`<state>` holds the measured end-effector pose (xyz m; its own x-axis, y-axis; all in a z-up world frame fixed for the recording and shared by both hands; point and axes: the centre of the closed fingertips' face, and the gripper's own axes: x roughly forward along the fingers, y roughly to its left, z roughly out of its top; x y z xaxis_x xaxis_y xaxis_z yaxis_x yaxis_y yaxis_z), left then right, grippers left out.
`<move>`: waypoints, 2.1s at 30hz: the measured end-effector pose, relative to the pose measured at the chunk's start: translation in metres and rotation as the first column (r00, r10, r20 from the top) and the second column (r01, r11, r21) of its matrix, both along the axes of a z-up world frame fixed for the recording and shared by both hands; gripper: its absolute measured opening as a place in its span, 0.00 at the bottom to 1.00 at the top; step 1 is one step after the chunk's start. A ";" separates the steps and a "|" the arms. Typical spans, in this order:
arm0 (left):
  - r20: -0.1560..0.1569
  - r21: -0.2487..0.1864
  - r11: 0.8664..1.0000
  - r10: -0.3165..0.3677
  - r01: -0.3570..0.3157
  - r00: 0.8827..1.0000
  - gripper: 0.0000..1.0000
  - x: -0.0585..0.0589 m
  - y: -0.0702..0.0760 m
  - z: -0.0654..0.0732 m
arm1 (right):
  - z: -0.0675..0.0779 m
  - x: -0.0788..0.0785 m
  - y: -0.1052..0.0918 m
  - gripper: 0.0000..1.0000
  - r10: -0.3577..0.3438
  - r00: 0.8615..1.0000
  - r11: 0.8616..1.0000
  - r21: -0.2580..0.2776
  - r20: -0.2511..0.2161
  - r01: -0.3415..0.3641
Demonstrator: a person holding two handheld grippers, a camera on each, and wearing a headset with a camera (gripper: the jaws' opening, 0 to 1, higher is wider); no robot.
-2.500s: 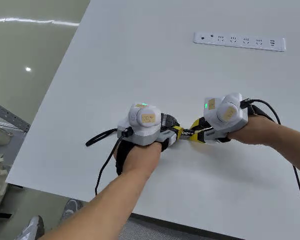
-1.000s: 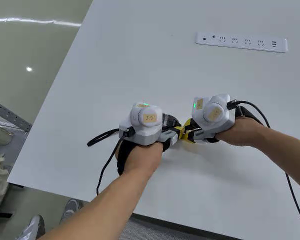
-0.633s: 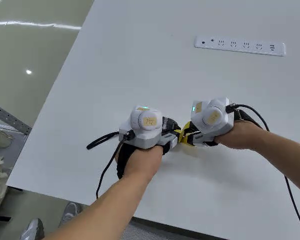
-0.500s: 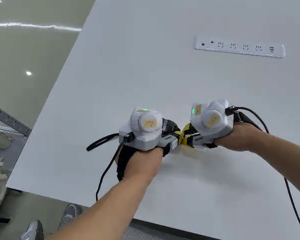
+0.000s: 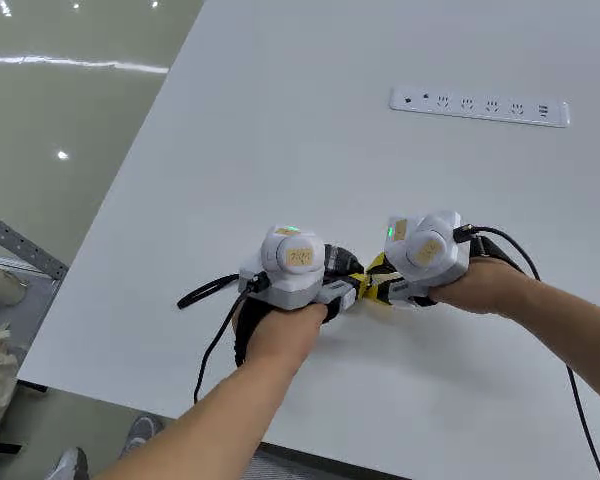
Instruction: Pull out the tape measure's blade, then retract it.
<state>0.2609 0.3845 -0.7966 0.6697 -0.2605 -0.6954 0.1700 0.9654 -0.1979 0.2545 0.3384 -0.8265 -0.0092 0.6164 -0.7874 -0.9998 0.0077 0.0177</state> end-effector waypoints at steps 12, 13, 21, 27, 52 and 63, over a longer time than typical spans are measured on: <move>0.009 -0.019 0.999 -0.045 0.045 0.999 0.72 -0.016 0.012 0.007 | 0.017 0.001 -0.005 0.24 -0.073 0.997 0.997 0.025 -0.007 0.073; 0.013 -0.002 0.998 -0.057 0.057 0.998 0.72 -0.018 0.014 0.008 | 0.019 0.000 -0.006 0.25 -0.080 0.997 0.996 0.027 -0.009 0.081; 0.018 0.045 0.995 -0.086 0.085 0.996 0.74 -0.031 0.032 0.016 | 0.036 -0.011 -0.015 0.34 -0.143 0.989 0.989 0.046 -0.026 0.144; 0.030 0.084 0.989 -0.122 0.119 0.992 0.78 -0.042 0.043 0.025 | 0.053 -0.022 -0.026 0.40 -0.200 0.979 0.977 0.073 -0.030 0.202; 0.080 0.058 0.962 -0.272 0.268 0.959 0.91 -0.088 0.065 0.069 | 0.115 -0.063 -0.084 0.63 -0.445 0.894 0.879 0.167 -0.052 0.447; 0.105 0.064 0.951 -0.309 0.303 0.945 0.98 -0.099 0.072 0.085 | 0.135 -0.080 -0.108 0.76 -0.531 0.843 0.823 0.190 -0.081 0.536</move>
